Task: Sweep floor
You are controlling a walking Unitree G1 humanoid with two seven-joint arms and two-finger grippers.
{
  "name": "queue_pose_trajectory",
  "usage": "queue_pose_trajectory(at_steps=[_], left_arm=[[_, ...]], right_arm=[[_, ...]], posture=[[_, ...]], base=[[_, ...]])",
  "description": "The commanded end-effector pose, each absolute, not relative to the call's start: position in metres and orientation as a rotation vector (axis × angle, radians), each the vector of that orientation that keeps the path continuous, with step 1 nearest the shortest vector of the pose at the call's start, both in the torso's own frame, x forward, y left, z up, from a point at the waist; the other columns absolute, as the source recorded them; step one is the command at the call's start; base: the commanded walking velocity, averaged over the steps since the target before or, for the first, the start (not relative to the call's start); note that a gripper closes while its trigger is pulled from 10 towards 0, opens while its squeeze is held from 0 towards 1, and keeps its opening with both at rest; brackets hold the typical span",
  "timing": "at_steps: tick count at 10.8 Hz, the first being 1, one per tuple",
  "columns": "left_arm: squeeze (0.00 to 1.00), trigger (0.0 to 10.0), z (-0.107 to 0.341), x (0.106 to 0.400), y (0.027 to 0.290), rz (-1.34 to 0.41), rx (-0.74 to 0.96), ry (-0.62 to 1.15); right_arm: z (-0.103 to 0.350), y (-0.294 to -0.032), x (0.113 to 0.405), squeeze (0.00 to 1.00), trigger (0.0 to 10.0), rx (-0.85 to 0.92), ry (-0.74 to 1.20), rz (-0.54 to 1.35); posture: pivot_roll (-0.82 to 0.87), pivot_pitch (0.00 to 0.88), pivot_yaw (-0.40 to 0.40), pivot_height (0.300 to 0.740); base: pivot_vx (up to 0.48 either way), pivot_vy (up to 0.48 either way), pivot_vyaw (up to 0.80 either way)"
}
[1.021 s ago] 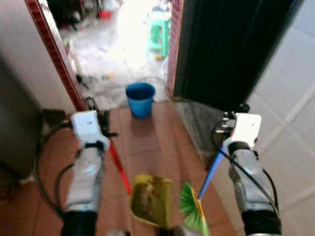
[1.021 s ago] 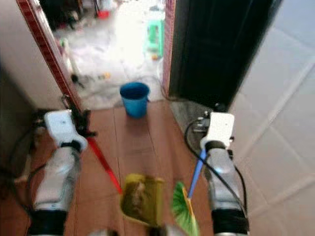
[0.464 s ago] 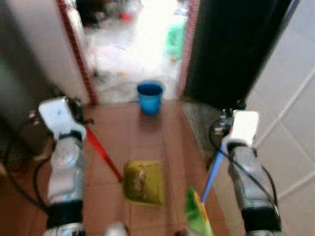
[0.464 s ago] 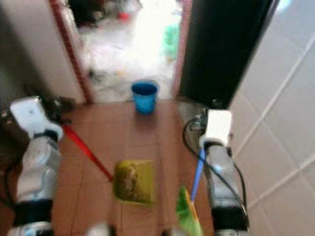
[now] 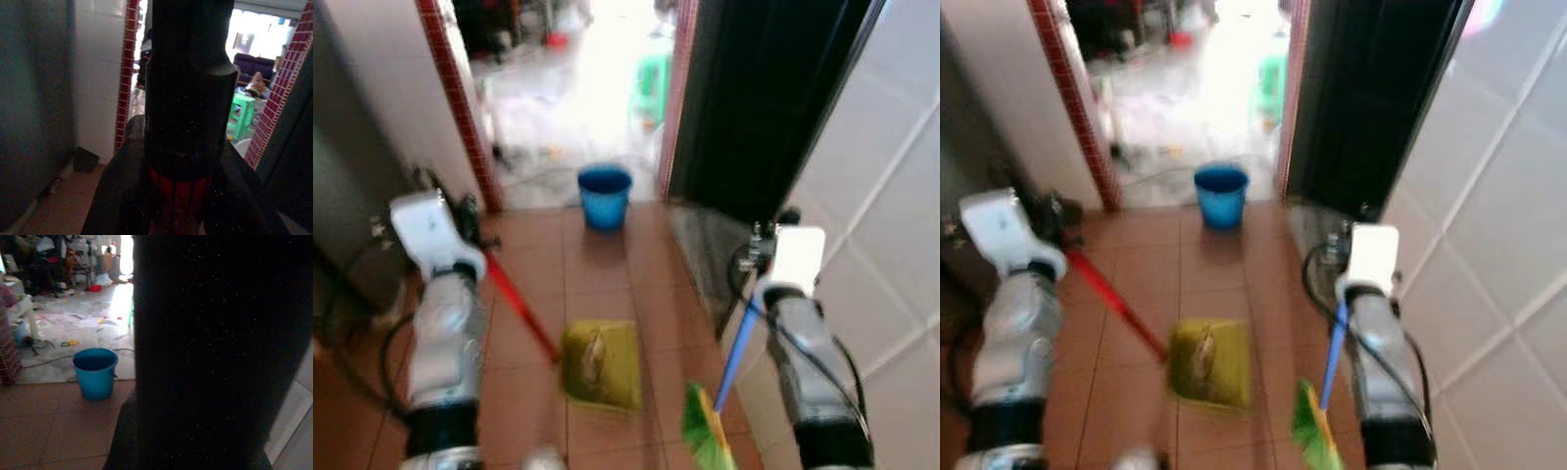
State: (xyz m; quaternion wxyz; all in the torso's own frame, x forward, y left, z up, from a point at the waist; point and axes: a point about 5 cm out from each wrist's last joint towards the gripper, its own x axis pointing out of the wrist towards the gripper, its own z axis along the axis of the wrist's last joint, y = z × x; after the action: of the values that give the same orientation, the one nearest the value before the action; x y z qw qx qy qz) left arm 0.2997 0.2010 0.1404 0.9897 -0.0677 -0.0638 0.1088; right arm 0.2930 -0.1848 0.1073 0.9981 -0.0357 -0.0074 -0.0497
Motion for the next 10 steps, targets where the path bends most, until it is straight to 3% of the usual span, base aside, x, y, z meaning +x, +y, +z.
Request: queue_pose_trajectory(at_steps=[1,5,10], left_arm=[[0.00,10.0,0.164,0.303,0.205,0.227,-0.126,-0.226],[0.00,10.0,0.181,0.307,0.211,0.264,-0.141,-0.280],[0.00,10.0,0.201,0.314,0.223,0.337,-0.173,-0.339]], right_arm=[[0.118,-0.180,0.297,0.00,10.0,-0.069,-0.061,-0.082],[0.119,-0.180,0.298,0.00,10.0,-0.075,-0.064,-0.075],[0.118,-0.181,0.299,0.00,10.0,-0.081,-0.064,-0.076]], posture=[[-0.08,0.000,-0.019,0.740],[-0.08,0.000,-0.020,0.740],[-0.09,0.000,-0.021,0.740]], base=[[0.390,0.000,0.00],[0.408,0.000,0.00],[0.308,0.364,0.00]])
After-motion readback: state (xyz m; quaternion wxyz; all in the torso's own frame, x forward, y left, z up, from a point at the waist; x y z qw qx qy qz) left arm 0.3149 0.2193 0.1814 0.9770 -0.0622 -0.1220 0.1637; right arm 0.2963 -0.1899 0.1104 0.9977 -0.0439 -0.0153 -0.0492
